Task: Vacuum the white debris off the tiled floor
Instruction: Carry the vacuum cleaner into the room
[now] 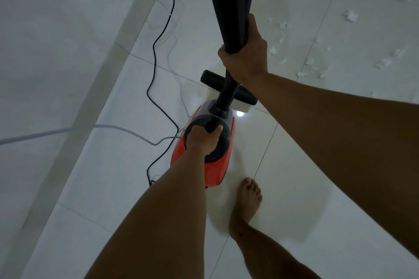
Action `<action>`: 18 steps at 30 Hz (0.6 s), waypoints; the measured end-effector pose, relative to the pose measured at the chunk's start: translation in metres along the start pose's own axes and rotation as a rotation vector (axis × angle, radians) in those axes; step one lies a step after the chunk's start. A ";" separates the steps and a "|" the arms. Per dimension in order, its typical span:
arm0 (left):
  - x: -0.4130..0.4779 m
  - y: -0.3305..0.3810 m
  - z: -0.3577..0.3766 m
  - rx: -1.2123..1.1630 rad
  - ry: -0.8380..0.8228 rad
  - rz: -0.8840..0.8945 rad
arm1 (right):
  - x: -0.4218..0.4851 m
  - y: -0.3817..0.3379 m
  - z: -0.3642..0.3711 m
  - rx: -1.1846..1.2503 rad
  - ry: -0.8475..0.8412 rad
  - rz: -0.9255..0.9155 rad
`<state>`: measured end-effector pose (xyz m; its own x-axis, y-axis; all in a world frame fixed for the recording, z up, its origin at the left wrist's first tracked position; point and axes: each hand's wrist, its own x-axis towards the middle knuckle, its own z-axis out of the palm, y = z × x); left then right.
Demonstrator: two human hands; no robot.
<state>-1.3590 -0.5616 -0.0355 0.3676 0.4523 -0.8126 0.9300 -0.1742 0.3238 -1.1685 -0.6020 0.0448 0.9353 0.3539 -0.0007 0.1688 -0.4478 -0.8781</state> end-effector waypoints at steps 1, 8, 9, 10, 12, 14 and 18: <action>0.003 -0.004 0.000 -0.003 -0.001 0.003 | -0.002 0.003 0.005 0.002 0.006 -0.008; 0.033 -0.023 0.014 0.010 -0.022 -0.010 | -0.012 0.026 0.028 0.010 0.019 -0.012; 0.036 -0.027 0.016 0.008 -0.025 -0.016 | -0.013 0.029 0.031 0.007 0.018 -0.003; 0.041 -0.030 0.018 0.007 -0.030 -0.025 | -0.012 0.032 0.034 0.005 0.017 0.009; 0.049 -0.037 0.019 0.010 -0.036 -0.033 | -0.012 0.038 0.040 0.001 0.018 0.024; 0.057 -0.037 0.017 -0.001 -0.045 -0.029 | -0.012 0.042 0.048 -0.009 0.032 0.025; 0.065 -0.029 0.012 -0.044 -0.064 -0.032 | -0.011 0.048 0.056 -0.009 0.071 0.027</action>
<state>-1.3623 -0.5380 -0.1033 0.3382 0.3997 -0.8520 0.9408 -0.1213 0.3165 -1.1886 -0.5816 -0.0238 0.9592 0.2826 0.0104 0.1462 -0.4639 -0.8737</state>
